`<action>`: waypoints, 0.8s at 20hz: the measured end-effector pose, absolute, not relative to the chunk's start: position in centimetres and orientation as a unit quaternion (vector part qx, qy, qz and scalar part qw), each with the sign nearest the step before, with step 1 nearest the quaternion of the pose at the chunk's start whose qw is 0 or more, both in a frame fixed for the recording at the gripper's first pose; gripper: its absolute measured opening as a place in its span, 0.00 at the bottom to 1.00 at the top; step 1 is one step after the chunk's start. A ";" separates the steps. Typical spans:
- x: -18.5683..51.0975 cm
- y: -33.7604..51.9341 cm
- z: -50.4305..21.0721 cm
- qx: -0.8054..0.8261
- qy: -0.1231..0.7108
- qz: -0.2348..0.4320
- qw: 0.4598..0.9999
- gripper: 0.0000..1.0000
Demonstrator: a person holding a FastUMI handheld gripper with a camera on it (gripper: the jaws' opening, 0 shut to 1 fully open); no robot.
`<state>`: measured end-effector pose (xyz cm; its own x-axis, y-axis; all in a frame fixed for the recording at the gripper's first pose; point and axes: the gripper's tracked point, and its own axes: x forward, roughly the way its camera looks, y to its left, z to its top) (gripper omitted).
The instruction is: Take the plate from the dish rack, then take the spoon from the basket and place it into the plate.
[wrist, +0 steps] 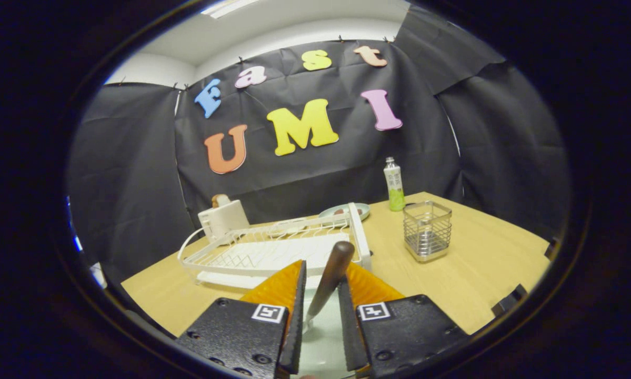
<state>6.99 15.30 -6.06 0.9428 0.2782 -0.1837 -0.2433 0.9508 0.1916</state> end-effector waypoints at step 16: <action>2.8 5.7 1.2 -0.009 -0.003 0.059 0.998 1.00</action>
<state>2.83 5.66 1.20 0.9931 0.1173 0.0058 -0.1172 0.9929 -0.0194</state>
